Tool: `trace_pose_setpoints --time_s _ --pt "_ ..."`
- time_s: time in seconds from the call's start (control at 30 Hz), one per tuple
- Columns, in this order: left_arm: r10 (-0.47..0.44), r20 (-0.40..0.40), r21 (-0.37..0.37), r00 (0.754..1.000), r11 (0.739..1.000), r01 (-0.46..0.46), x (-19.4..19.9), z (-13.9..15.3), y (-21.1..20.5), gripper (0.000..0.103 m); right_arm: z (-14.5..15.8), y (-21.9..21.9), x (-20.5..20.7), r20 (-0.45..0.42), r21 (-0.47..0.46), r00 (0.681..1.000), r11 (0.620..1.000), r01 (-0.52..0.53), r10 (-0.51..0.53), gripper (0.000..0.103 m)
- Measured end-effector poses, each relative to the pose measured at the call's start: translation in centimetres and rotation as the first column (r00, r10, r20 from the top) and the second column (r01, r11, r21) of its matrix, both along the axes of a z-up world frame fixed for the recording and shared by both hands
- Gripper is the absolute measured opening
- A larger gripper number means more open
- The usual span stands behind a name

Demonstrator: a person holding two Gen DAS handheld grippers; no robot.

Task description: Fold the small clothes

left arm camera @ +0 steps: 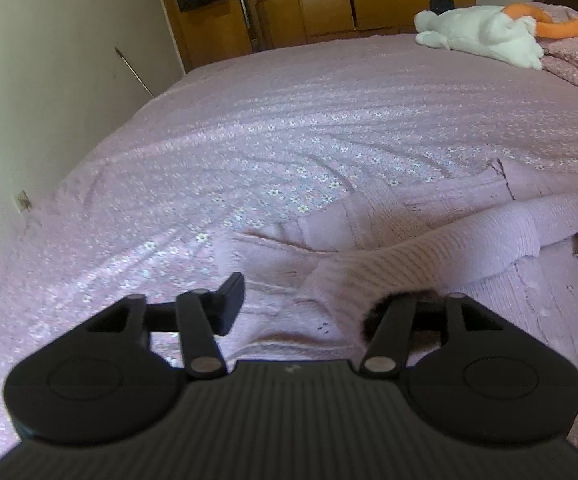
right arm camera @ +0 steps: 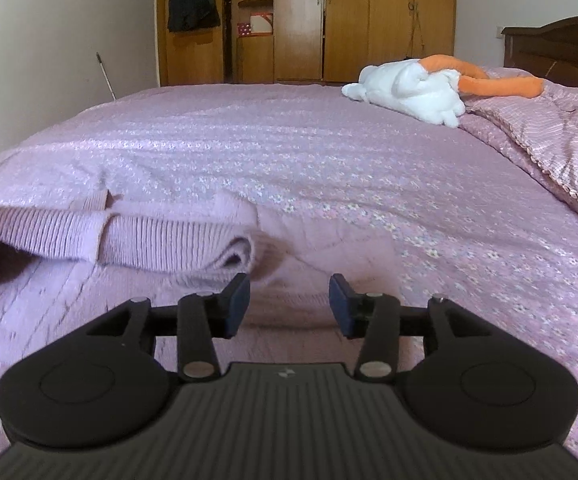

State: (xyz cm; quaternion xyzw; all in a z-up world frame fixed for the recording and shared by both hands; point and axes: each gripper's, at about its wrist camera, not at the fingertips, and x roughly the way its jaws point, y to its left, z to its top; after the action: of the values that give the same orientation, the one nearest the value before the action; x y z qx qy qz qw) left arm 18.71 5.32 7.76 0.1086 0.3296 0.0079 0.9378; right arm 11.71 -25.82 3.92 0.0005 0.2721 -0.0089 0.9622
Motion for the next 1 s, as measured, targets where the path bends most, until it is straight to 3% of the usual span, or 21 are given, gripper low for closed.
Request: trace_pose_setpoints --time_s 0.23,0.4,0.57,0.73,0.83,0.9,1.0 --pt "-0.028 0.006 0.013 1.000 1.000 0.028 -1.7 0.8 -0.5 0.062 -0.3 -0.1 -1.5 -0.017 -0.036 0.998 0.998 -0.054 0.054 0.052" --pt "-0.038 -0.013 0.075 0.999 0.996 0.039 -2.5 -0.2 -1.7 0.064 -0.5 0.7 -1.0 -0.036 -0.115 0.999 0.992 -0.045 0.041 0.053" --pt "-0.070 -0.052 0.088 0.996 0.993 0.074 -3.2 -1.2 -2.2 0.064 -1.0 1.2 -0.7 -0.055 -0.118 0.994 0.988 -0.102 0.096 0.053" --pt "-0.124 -0.074 0.060 0.989 0.990 0.129 -4.7 -1.9 -2.7 0.064 -1.3 1.6 -0.2 -0.056 -0.118 0.991 0.985 -0.126 0.120 0.055" --pt "-0.128 -0.082 0.004 0.988 0.992 0.129 -5.5 -2.2 -2.6 0.064 -1.5 1.9 0.2 -0.044 -0.132 0.990 0.982 -0.137 0.132 0.068" --pt "-0.176 -0.079 -0.031 0.981 0.984 0.174 -6.3 -2.4 -2.7 0.064 -1.5 1.8 0.4 -0.029 -0.130 0.990 0.981 -0.144 0.141 0.069" --pt "-0.217 -0.054 0.015 0.975 0.976 0.218 -7.3 -3.2 -3.8 0.064 -1.6 1.9 1.2 -0.023 -0.131 0.990 0.981 -0.140 0.138 0.070"
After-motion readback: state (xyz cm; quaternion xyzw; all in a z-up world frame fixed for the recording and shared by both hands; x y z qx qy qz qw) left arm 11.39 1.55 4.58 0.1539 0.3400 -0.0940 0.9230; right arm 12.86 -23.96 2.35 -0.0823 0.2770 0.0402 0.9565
